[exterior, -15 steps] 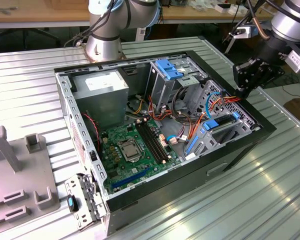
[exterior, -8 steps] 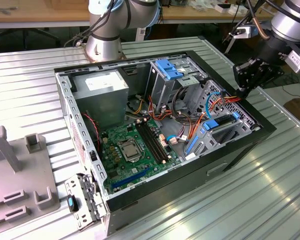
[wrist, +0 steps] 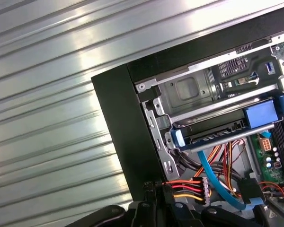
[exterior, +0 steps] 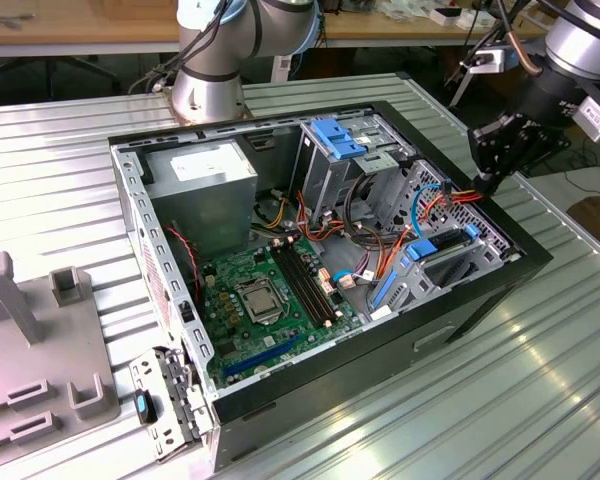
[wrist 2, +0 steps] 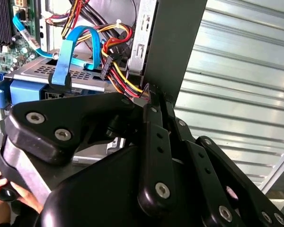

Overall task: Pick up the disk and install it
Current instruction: 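Insert the first disk wire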

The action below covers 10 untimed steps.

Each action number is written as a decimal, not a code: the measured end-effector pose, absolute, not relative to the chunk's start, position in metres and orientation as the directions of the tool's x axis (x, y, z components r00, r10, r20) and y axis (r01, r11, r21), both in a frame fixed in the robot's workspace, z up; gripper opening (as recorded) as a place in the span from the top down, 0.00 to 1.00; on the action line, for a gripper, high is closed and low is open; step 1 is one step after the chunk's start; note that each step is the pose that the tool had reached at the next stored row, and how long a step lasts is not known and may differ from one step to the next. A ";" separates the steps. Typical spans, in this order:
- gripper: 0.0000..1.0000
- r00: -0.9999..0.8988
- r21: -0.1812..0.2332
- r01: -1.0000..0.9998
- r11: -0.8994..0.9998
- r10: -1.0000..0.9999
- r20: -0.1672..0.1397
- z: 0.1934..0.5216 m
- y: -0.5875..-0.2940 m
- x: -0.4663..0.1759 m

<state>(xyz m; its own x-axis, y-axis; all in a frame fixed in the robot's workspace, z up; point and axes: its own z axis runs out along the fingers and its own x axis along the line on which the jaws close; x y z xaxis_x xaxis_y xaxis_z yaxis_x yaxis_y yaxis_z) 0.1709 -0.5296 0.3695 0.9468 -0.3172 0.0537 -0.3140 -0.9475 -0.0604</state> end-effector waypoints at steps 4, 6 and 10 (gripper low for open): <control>0.83 0.929 -0.061 -0.363 -0.930 -0.366 0.054 0.369 -0.530 0.170; 0.83 0.921 -0.060 -0.383 -0.922 -0.386 0.054 0.370 -0.530 0.170; 0.83 0.897 -0.060 -0.435 -0.898 -0.439 0.054 0.369 -0.530 0.170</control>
